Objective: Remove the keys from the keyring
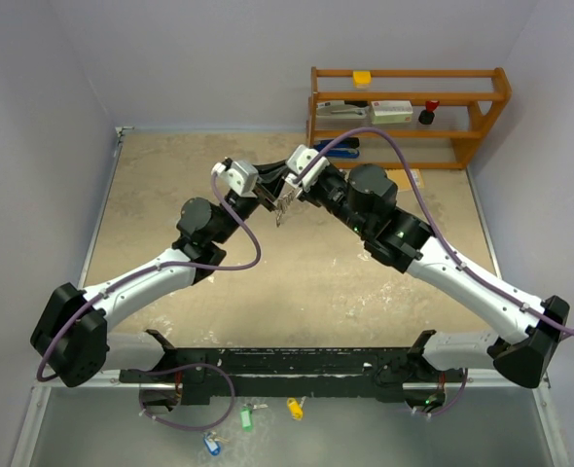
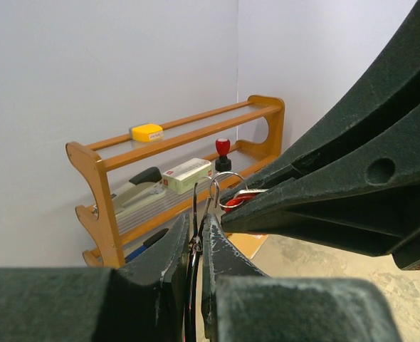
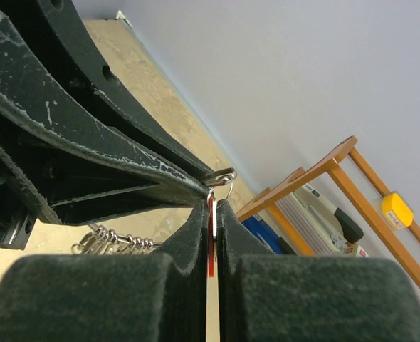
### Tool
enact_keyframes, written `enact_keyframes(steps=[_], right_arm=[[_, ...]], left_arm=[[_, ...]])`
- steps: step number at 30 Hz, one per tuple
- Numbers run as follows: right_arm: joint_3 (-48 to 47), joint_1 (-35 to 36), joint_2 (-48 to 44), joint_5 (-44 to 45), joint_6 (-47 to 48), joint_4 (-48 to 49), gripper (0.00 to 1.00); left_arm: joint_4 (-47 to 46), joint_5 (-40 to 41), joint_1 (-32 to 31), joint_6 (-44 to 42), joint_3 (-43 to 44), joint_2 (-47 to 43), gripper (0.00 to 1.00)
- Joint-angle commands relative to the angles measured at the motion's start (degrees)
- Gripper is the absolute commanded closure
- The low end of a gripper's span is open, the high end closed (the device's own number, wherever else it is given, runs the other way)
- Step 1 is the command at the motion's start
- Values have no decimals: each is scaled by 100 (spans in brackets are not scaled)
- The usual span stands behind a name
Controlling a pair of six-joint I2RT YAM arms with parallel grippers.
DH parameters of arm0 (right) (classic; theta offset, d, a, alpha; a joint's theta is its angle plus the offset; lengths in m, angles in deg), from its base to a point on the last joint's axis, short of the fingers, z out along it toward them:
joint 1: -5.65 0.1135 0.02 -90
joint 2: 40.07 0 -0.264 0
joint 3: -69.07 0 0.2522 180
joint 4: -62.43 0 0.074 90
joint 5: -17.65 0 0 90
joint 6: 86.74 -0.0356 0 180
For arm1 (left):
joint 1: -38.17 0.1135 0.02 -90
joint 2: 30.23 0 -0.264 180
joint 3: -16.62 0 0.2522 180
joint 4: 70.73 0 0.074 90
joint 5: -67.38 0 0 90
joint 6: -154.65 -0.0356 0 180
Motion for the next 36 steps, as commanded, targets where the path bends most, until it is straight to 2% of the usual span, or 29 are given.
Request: enact_keyframes(steps=[1,7,15,18,20,24,29,33,36], right_arm=[[-289,282,22,-464,35,-455,100],[-336,423,113,-316,69,-731,100],[-186,554,83,70,92,-614,100],[-5,556,23,736,116,-132,100],[64,559,60,1506,117,263,100],[65,425,275,2111,-64,479,100],[129,-253,406,1915,-1087,242,100],[312,-1464,516,620,-2364,-272,100],[618,-1676,764,252,-2719,-455,100]], left_arm=[[-342,558,57,-195,262,22,100],[-437,742,65,-236,274,49,100],[-415,964,67,-334,215,-85,100],[-356,1021,66,-363,120,-194,100],[-299,1025,66,-374,32,-284,100],[-288,1090,66,-282,-229,-459,100],[-240,1112,66,-157,-470,-761,100],[-42,1053,63,-113,-546,-1026,100],[-35,965,60,-59,-620,-1150,100]])
